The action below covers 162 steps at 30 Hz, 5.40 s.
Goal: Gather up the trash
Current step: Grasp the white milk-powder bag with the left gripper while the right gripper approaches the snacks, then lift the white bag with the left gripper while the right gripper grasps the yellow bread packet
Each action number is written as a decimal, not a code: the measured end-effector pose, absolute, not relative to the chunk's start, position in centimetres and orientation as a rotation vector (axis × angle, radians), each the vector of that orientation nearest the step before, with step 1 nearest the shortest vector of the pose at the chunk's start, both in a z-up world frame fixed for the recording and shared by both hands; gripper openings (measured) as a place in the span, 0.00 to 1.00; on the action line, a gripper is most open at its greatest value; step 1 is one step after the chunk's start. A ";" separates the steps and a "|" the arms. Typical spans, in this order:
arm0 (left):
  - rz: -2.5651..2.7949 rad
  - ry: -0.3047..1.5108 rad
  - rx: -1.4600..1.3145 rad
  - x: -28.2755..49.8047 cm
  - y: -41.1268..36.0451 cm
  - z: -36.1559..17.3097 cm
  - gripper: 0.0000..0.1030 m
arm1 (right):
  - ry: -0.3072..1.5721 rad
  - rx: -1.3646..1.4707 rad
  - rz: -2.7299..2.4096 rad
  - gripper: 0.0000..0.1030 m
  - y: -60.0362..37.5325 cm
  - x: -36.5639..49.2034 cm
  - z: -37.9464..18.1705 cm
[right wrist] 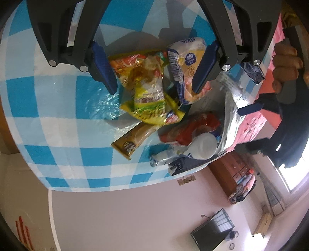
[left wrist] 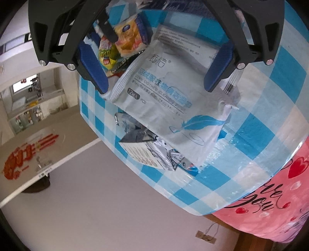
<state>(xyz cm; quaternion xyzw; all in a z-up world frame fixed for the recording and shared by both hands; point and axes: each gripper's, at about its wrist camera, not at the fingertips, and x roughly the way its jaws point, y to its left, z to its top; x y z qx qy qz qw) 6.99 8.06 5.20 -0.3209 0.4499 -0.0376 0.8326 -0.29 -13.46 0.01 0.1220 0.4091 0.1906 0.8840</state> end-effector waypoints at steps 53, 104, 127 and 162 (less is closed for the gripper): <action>0.199 1.031 -0.388 8.8 9.2 4.3 0.62 | 0.797 0.422 0.533 0.82 -14.7 -2.2 0.2; -0.121 0.995 -0.589 5.1 13.9 3.4 0.27 | 0.879 0.400 0.302 0.42 -13.0 -1.4 0.1; -0.356 0.840 -0.599 -0.9 14.2 7.8 0.20 | 0.710 0.385 0.214 0.29 -12.9 -7.0 4.7; -0.392 0.837 -0.589 -5.2 16.6 7.6 0.20 | 0.932 0.234 0.245 0.58 -2.7 -8.1 1.5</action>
